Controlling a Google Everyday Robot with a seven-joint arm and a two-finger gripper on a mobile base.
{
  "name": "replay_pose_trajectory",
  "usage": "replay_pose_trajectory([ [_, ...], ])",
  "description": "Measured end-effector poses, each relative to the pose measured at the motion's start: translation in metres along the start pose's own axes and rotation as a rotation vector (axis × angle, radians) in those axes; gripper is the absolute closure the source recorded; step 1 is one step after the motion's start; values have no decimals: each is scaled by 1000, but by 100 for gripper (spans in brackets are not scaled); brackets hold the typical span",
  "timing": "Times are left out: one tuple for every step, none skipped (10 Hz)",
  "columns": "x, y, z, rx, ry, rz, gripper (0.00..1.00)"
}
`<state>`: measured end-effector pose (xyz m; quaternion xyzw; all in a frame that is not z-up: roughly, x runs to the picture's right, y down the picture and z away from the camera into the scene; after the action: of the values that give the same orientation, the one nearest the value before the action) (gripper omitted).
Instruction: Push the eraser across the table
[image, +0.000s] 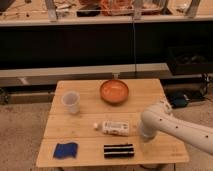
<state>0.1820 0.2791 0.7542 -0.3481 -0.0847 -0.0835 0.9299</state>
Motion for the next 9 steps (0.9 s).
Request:
replay_pose_trajectory([
  [0, 0, 0, -2, -2, -2, 20],
  [1, -1, 1, -7, -4, -2, 20],
  [2, -2, 1, -9, -7, 2, 20],
  [3, -2, 1, -10, -9, 3, 21],
  [5, -2, 1, -12, -11, 4, 22],
  [6, -1, 1, -16, -12, 6, 20],
  [7, -1, 1, -20, -13, 6, 20],
  [8, -2, 0, -21, -15, 7, 20],
  [9, -2, 0, -24, -18, 9, 20],
])
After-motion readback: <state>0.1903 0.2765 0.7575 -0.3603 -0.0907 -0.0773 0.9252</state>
